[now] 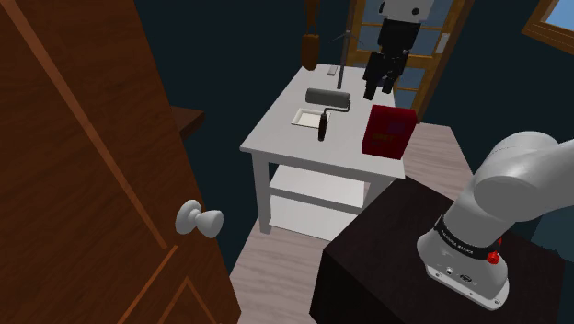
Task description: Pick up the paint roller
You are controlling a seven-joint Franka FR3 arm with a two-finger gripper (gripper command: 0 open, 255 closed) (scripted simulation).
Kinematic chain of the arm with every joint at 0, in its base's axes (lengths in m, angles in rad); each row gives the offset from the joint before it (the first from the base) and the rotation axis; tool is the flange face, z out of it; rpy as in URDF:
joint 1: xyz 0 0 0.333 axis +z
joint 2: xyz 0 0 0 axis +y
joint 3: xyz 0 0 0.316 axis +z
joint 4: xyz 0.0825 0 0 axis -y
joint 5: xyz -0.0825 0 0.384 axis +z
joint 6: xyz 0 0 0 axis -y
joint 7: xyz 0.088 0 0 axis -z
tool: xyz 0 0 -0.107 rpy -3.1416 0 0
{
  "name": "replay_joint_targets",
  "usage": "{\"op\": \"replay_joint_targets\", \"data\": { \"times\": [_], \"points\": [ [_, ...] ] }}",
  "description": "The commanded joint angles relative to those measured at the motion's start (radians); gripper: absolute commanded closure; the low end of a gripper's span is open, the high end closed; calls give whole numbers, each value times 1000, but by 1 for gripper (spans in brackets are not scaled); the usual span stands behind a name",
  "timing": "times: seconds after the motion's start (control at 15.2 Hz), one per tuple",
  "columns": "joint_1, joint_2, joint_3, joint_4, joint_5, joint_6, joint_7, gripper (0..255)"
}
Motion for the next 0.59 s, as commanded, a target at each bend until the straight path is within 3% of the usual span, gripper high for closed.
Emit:
{"op": "replay_joint_targets", "data": {
  "times": [0.0,0.53],
  "points": [
    [0,0,0,0,0,0,0,0],
    [-15,275,-128,116,-54,125,-217,0]
  ]
}}
